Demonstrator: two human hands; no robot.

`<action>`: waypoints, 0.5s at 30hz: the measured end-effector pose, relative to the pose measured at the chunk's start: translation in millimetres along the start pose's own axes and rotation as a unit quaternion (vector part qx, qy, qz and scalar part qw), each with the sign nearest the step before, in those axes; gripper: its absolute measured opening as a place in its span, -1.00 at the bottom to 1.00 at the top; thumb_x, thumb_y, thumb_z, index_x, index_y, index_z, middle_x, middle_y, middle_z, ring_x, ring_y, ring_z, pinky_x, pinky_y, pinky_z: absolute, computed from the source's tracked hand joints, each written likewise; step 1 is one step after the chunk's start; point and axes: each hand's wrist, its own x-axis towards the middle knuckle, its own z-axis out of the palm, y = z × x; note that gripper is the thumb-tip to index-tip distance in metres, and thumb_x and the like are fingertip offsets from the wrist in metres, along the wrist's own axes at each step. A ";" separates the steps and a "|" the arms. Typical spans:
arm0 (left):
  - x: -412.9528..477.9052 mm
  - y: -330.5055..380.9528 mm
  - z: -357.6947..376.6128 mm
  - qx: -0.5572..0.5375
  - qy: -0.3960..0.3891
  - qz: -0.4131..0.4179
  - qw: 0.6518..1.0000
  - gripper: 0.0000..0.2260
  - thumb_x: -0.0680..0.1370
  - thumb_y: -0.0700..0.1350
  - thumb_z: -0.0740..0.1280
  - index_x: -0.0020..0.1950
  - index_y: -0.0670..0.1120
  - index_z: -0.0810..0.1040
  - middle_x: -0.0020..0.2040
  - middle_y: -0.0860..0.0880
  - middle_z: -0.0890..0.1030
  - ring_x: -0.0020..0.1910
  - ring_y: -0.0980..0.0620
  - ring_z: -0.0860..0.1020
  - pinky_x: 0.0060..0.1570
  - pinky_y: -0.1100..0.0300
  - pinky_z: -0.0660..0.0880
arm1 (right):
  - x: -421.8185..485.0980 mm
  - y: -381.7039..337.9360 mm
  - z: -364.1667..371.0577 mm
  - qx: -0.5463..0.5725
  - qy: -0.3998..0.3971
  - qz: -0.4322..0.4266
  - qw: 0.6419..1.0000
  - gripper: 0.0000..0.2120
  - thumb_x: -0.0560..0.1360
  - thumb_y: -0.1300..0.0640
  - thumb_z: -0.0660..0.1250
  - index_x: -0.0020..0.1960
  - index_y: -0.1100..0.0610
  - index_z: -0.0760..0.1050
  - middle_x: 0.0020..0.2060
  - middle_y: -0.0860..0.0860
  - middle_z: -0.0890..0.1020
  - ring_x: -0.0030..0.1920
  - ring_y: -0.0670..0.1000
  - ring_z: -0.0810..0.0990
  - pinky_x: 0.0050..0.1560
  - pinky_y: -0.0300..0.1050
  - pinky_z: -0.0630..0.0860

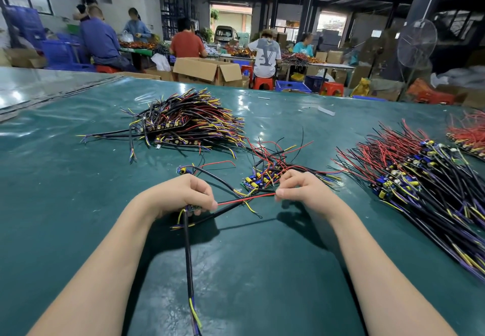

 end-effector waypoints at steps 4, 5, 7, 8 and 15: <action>-2.1 1.6 2.2 -0.015 -0.052 -0.008 0.998 -0.83 0.12 -0.02 0.42 -0.54 -0.04 0.46 -0.57 0.05 0.41 -0.59 0.16 0.31 -0.55 0.40 0.25 | 2.7 7.5 2.8 0.019 0.038 0.004 0.999 -0.89 0.39 0.38 0.37 -0.27 0.26 0.62 -0.32 -0.06 0.41 -0.22 -0.13 0.40 -0.14 -0.30 0.30; -4.1 1.1 0.6 -0.022 -0.058 -0.010 0.998 -0.83 0.12 -0.02 0.42 -0.55 -0.04 0.46 -0.58 0.05 0.39 -0.59 0.15 0.30 -0.56 0.39 0.24 | 3.2 9.4 1.6 0.025 0.058 0.012 0.998 -0.90 0.38 0.38 0.38 -0.27 0.25 0.62 -0.31 -0.06 0.43 -0.23 -0.13 0.41 -0.18 -0.29 0.31; -9.2 -0.6 -6.1 -0.041 -0.044 -0.014 0.998 -0.82 0.13 -0.05 0.43 -0.55 -0.05 0.44 -0.57 0.03 0.37 -0.58 0.13 0.29 -0.56 0.39 0.24 | 2.4 14.6 -8.0 0.045 0.150 0.039 0.987 -0.92 0.36 0.38 0.39 -0.25 0.24 0.60 -0.32 -0.03 0.48 -0.26 -0.10 0.44 -0.29 -0.25 0.31; -11.0 -1.8 -10.4 -0.057 -0.014 -0.012 0.998 -0.81 0.14 -0.07 0.44 -0.54 -0.05 0.44 -0.56 0.02 0.37 -0.57 0.13 0.30 -0.56 0.38 0.25 | 1.4 16.9 -14.8 0.066 0.214 0.051 0.973 -0.94 0.37 0.38 0.38 -0.23 0.25 0.59 -0.36 -0.04 0.52 -0.29 -0.11 0.45 -0.34 -0.28 0.31; 12.1 -5.0 -3.2 -0.193 0.265 0.044 0.944 -0.81 0.53 -0.22 0.30 -0.29 -0.12 0.51 -0.50 0.09 0.49 -0.50 0.19 0.39 -0.55 0.41 0.34 | 6.1 -12.7 16.3 0.104 0.220 0.003 0.970 -0.77 0.48 0.29 0.29 -0.34 0.19 0.54 -0.55 0.00 0.41 -0.56 -0.13 0.29 -0.53 -0.36 0.19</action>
